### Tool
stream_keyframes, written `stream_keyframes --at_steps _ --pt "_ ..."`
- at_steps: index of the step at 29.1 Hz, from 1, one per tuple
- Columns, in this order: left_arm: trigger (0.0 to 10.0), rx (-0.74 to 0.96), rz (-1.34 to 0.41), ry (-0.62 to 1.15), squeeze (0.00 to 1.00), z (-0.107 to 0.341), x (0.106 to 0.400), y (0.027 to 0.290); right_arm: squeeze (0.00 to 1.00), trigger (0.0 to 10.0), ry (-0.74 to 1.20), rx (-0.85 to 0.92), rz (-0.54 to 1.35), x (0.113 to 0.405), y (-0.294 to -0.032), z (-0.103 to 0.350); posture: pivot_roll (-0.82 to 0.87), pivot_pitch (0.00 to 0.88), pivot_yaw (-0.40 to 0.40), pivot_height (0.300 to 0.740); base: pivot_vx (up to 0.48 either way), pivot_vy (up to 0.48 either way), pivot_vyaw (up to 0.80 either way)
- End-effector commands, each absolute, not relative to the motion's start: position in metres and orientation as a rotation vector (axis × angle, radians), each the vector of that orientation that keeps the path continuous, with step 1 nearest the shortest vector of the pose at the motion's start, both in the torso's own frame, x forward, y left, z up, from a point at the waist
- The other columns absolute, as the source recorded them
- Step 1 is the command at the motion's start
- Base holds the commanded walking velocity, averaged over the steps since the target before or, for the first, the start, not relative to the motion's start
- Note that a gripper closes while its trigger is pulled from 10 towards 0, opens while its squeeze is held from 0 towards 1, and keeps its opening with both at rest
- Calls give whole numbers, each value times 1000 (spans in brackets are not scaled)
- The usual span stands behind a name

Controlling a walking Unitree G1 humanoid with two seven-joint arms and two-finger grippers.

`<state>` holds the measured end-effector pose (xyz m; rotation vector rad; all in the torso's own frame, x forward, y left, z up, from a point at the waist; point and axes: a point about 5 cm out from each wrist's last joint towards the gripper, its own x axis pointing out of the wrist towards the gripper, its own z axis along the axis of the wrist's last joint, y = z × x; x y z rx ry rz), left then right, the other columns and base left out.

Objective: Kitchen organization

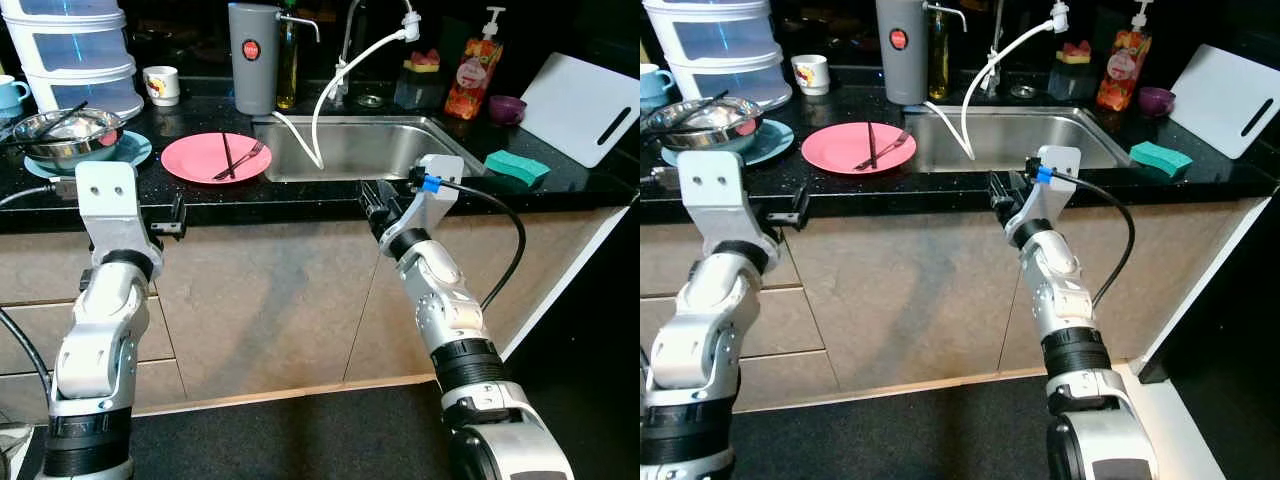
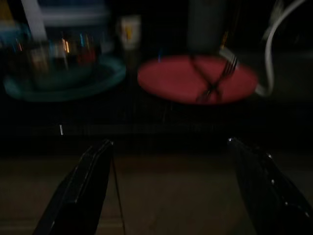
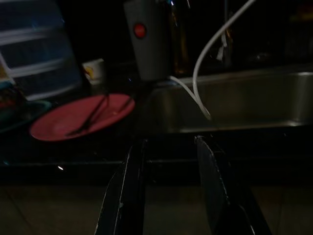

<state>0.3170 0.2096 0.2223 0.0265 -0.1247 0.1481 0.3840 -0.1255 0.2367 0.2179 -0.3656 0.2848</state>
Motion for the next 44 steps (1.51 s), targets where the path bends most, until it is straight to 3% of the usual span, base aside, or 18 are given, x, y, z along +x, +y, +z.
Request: stream_keyframes --at_steps 1,4,8,17,18,19,22,25,30,44 --pt "10000 18 140 -89 0 211 317 209 0 10000 -302 205 270 385 -128 222 125 47 -47 740 0 0 0" --pt "10000 12 129 -52 0 196 315 207 0 10000 -236 177 237 385 -132 204 125 47 -48 740 0 0 0" --pt "10000 -9 96 73 0 144 303 199 0 10000 -58 144 162 376 -147 147 129 48 -44 740 0 0 0" --pt "10000 22 51 289 0 68 273 192 0 10000 155 55 92 355 -161 89 124 46 -43 740 0 0 0" --pt "10000 -13 57 443 0 31 260 191 0 10000 408 -92 132 333 -159 42 120 40 -43 740 0 0 0" --pt "10000 -13 57 443 0 31 260 191 0 10000 408 -92 132 333 -159 42 120 40 -43 740 0 0 0" --pt "10000 -10 74 615 0 -13 244 186 0 10000 671 -212 163 289 -162 -14 110 26 -36 740 0 0 0" --pt "10000 20 83 665 0 -32 232 186 0 10000 755 -246 156 264 -165 -36 119 23 -34 740 0 0 0" --pt "10000 2 159 648 27 -38 222 197 0 10000 756 -142 142 256 -156 -42 114 26 -27 740 0 0 0" --pt "10000 23 200 537 4 -32 225 212 0 10000 732 -127 191 255 -140 -43 167 60 3 740 0 0 0"
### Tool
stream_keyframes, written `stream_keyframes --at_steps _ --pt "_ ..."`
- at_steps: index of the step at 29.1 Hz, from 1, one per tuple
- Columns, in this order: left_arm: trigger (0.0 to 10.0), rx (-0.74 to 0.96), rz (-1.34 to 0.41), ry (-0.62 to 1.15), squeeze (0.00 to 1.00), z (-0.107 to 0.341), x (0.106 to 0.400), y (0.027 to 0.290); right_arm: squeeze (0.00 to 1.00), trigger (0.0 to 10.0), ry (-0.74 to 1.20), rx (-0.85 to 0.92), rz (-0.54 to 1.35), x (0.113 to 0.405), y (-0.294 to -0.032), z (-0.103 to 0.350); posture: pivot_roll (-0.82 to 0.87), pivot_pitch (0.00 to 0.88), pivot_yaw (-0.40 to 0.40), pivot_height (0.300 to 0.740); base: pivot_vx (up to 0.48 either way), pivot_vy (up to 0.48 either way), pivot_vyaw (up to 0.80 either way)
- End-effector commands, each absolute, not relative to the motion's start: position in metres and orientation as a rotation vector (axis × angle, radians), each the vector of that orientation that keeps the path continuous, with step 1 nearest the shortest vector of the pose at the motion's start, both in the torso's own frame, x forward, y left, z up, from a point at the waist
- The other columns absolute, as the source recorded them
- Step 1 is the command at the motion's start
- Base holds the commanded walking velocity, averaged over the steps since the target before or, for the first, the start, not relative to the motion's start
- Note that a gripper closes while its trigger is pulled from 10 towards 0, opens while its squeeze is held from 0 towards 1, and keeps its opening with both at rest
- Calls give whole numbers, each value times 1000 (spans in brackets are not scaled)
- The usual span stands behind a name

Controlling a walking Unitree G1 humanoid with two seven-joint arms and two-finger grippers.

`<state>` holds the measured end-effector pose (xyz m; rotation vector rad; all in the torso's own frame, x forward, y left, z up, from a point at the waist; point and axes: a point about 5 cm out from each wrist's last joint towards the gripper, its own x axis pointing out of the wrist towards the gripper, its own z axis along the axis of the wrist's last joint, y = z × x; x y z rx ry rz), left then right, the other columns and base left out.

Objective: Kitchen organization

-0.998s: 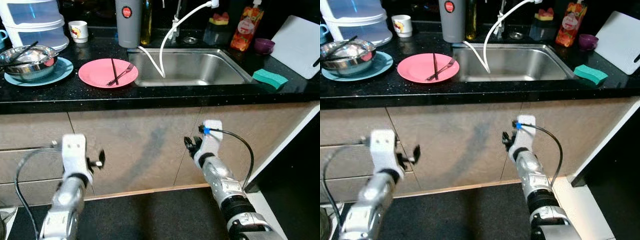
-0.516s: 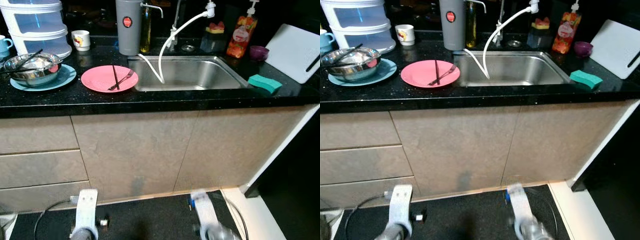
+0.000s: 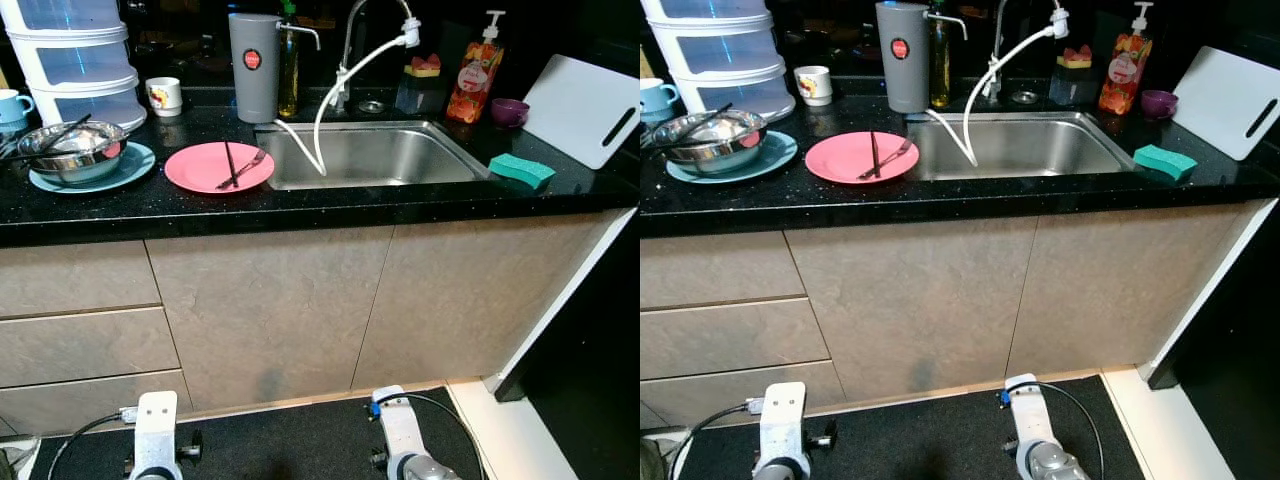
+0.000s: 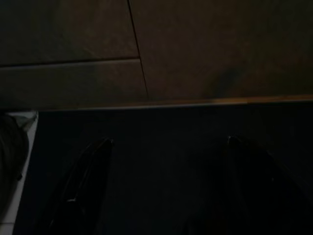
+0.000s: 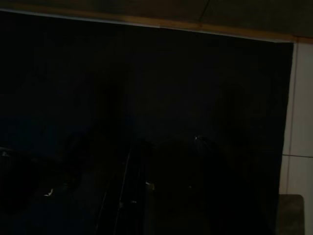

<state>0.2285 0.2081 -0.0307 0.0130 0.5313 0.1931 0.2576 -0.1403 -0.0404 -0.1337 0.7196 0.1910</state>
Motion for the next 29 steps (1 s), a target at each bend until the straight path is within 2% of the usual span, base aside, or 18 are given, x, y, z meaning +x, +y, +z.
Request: stream_keyframes --at_steps 1,9,15,20,22,25,29 --pt "10000 29 197 525 4 -30 225 214 0 10000 732 -119 190 255 -139 -43 192 74 14 740 0 0 0" --pt "10000 33 167 501 0 -27 218 219 0 10000 749 -72 166 251 -136 -46 261 104 33 740 0 0 0" --pt "10000 7 164 472 0 -26 215 217 0 10000 727 -31 150 253 -133 -44 251 106 29 740 0 0 0" --pt "10000 9 159 474 0 -27 217 211 0 10000 691 -73 107 257 -140 -40 235 107 25 740 0 0 0" --pt "10000 -3 115 469 0 -28 220 198 0 10000 593 -126 -43 269 -161 -28 219 106 23 740 0 0 0" --pt "10000 -5 102 464 0 -28 222 194 0 10000 554 -117 -91 273 -168 -23 200 107 20 740 0 0 0" --pt "10000 -109 60 416 0 -21 231 180 0 10000 371 36 -105 288 -172 -2 151 109 17 740 0 0 0"
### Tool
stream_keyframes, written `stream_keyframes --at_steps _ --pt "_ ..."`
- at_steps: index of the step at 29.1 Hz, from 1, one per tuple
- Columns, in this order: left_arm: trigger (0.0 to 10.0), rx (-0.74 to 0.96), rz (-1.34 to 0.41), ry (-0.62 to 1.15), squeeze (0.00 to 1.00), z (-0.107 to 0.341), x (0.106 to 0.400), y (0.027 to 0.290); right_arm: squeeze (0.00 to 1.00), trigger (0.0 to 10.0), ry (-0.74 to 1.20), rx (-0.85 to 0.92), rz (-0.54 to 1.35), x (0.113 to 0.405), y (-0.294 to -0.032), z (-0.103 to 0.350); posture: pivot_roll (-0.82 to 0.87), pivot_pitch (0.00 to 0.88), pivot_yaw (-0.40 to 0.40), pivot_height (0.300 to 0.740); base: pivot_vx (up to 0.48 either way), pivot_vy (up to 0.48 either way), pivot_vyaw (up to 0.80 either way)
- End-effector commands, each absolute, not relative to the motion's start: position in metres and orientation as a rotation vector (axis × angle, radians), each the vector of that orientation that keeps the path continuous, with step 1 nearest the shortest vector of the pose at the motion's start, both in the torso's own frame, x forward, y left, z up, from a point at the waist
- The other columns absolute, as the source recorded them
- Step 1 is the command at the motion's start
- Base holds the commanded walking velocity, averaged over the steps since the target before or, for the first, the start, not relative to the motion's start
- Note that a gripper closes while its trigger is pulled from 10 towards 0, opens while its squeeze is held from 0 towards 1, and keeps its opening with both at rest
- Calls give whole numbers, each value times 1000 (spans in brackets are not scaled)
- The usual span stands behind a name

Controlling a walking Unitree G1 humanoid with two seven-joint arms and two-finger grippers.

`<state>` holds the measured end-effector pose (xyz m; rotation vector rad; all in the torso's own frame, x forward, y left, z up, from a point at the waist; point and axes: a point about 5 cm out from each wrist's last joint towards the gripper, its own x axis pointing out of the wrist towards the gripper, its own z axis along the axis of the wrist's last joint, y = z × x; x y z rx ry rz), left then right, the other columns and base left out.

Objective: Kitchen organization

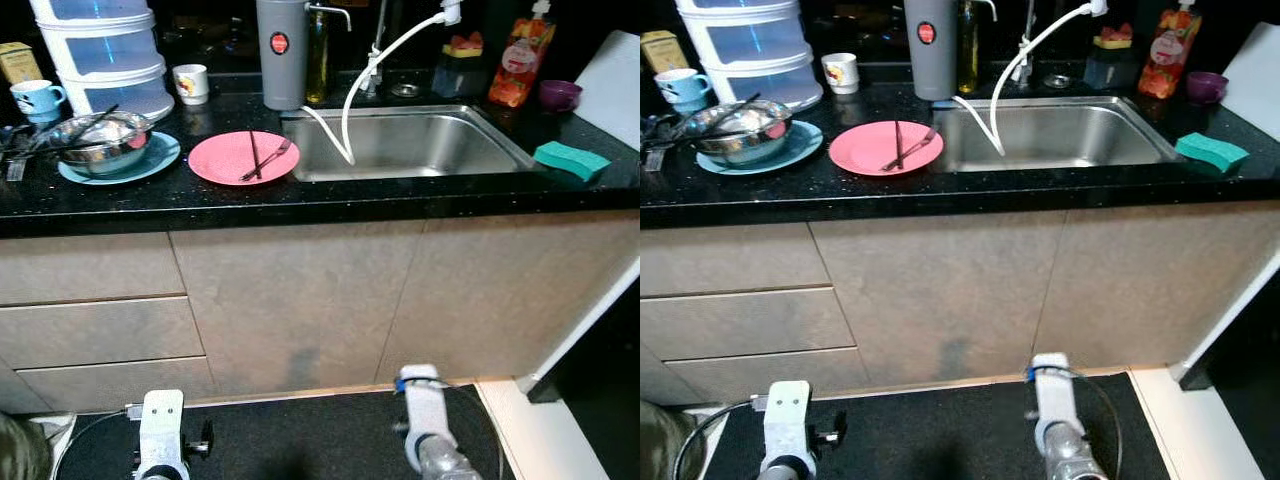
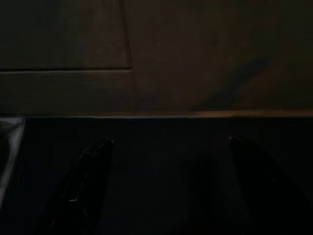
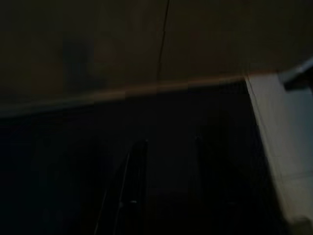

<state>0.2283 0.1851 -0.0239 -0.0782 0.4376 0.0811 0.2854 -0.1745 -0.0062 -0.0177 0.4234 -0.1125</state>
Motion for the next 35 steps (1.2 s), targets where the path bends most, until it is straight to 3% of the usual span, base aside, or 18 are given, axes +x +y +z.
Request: stream_keyframes --at_steps 1,12,15,27,35 --pt "10000 -129 50 398 0 -18 233 177 0 10000 345 54 -91 290 -171 2 135 109 16 740 0 0 0" --pt "10000 -67 -25 333 0 -11 237 167 0 10000 322 65 -31 295 -166 7 111 102 4 740 0 0 0" --pt "10000 -47 18 322 0 -8 239 177 0 10000 376 44 21 293 -162 1 113 96 -11 740 0 0 0" --pt "10000 -46 100 200 0 16 243 206 0 10000 291 96 -24 304 -165 16 134 90 -10 740 0 0 0" --pt "10000 -30 75 128 0 33 246 195 0 10000 238 121 36 313 -159 27 135 87 -10 740 0 0 0"
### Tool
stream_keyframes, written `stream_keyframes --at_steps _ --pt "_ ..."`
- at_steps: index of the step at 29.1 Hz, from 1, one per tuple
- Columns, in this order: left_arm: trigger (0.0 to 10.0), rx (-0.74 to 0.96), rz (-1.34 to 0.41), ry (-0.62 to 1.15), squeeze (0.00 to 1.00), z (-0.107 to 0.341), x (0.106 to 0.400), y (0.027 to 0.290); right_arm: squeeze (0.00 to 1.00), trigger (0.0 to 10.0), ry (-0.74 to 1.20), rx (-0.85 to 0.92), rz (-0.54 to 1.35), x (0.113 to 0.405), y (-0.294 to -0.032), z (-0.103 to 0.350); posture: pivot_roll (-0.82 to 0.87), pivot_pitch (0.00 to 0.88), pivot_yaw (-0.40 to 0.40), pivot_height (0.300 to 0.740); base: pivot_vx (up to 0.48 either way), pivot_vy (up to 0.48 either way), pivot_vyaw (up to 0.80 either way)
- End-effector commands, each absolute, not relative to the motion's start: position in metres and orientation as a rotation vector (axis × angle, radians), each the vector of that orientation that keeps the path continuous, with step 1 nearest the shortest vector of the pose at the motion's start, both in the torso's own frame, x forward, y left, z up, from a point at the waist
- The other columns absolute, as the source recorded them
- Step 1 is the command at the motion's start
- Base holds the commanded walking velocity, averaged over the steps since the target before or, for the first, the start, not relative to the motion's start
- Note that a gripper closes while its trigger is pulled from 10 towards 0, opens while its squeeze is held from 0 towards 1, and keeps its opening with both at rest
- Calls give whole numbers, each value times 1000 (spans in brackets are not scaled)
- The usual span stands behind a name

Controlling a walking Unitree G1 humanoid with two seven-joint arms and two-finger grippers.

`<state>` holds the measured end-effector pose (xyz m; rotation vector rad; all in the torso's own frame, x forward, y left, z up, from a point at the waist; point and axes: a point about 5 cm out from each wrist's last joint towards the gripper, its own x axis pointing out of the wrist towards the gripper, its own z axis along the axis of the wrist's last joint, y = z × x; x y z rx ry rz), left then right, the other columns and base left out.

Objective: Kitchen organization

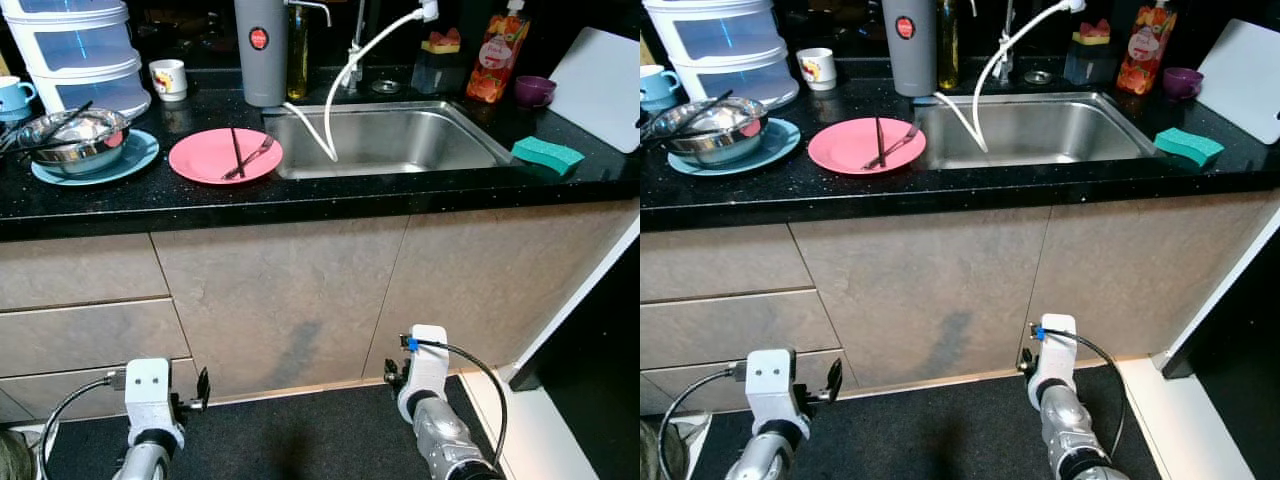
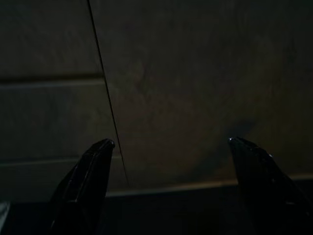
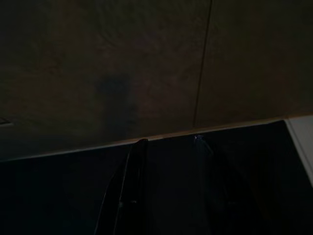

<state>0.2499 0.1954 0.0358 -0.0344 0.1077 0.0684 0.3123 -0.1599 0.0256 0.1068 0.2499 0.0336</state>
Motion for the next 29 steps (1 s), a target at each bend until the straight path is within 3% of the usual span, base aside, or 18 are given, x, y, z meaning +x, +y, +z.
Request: stream_keyframes --at_steps 1,5,12,19,29 --pt "10000 -9 90 117 0 36 248 197 0 10000 226 130 44 315 -158 30 137 86 -11 740 0 0 0" --pt "10000 9 107 111 0 42 251 201 0 10000 212 137 50 318 -158 33 138 86 -11 740 0 0 0" --pt "10000 73 104 -97 0 119 289 217 0 10000 -27 222 82 356 -161 95 149 77 -8 740 0 0 0" --pt "10000 112 106 -133 0 136 298 221 0 10000 -115 264 81 368 -160 120 150 68 -8 740 0 0 0" --pt "10000 52 54 -169 0 158 298 206 0 10000 -326 269 76 372 -161 155 152 52 -1 740 0 0 0"
